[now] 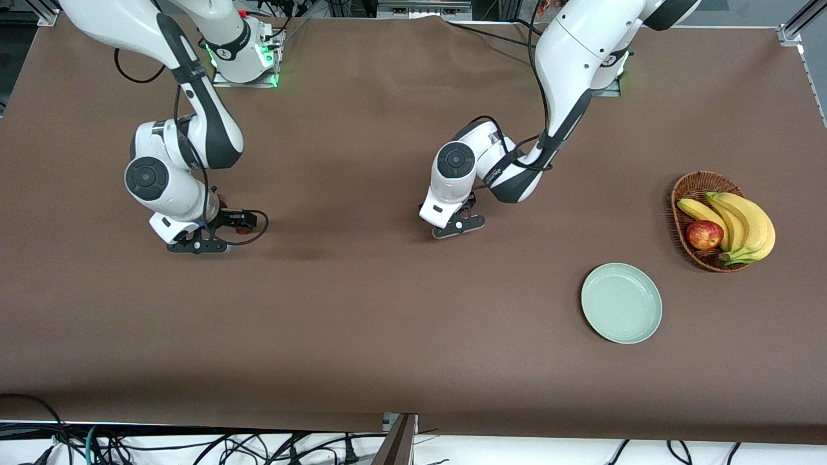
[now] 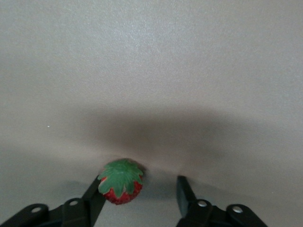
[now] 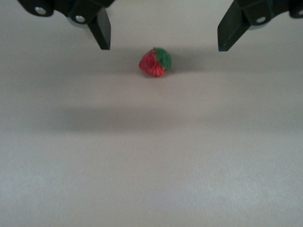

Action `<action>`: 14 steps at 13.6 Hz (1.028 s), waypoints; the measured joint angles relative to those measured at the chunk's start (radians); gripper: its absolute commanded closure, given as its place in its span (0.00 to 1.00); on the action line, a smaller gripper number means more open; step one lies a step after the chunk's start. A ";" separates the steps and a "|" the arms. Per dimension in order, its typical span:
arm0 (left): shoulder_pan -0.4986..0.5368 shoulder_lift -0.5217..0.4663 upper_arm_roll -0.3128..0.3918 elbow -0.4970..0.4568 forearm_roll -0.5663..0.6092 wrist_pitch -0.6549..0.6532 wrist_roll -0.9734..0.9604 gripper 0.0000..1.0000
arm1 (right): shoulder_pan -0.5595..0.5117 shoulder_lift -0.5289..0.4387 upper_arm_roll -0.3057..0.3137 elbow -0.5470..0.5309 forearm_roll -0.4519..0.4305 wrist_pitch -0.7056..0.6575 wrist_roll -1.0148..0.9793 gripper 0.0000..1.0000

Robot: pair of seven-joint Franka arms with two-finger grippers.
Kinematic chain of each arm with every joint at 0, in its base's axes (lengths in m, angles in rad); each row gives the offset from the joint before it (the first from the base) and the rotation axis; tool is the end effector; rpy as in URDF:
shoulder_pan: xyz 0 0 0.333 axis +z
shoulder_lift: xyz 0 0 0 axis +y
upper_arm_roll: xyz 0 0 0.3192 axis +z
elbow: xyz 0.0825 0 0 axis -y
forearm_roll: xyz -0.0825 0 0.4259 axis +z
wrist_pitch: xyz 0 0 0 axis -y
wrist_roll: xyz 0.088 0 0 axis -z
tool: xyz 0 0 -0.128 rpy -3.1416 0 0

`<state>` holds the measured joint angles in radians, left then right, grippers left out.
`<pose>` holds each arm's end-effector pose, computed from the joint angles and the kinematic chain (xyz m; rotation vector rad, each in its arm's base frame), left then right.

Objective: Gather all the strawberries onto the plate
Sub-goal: 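Carry the strawberry to the plate while the right gripper grasps another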

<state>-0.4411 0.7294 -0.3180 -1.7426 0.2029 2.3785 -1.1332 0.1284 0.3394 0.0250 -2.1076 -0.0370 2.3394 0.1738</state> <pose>0.5065 -0.4631 0.1190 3.0996 0.4586 -0.1413 0.5870 0.0899 0.1955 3.1034 0.0090 -0.1603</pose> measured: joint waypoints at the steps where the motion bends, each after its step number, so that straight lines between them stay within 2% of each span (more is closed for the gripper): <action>1: -0.002 -0.002 0.000 -0.001 0.000 -0.001 0.000 0.92 | -0.044 -0.004 0.043 -0.009 0.000 -0.005 -0.001 0.00; 2: -0.002 -0.004 0.000 -0.002 0.000 -0.002 0.000 1.00 | -0.084 -0.006 0.083 -0.020 -0.001 -0.005 -0.006 0.00; 4: -0.002 -0.005 0.000 -0.002 0.000 -0.002 0.000 1.00 | -0.133 -0.008 0.123 -0.038 -0.001 0.003 -0.039 0.00; 9: 0.018 -0.008 0.007 -0.002 0.001 -0.002 0.005 1.00 | -0.145 0.034 0.130 -0.065 -0.008 0.140 -0.077 0.00; 14: 0.147 -0.055 0.013 0.004 0.004 -0.030 0.163 1.00 | -0.149 0.097 0.128 -0.066 -0.009 0.211 -0.146 0.00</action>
<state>-0.2941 0.6741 -0.3046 -1.7381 0.2069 2.3489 -0.9698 -0.0211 0.4361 0.1530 -2.1735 -0.0458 2.5508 0.0281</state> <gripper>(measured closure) 0.758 0.000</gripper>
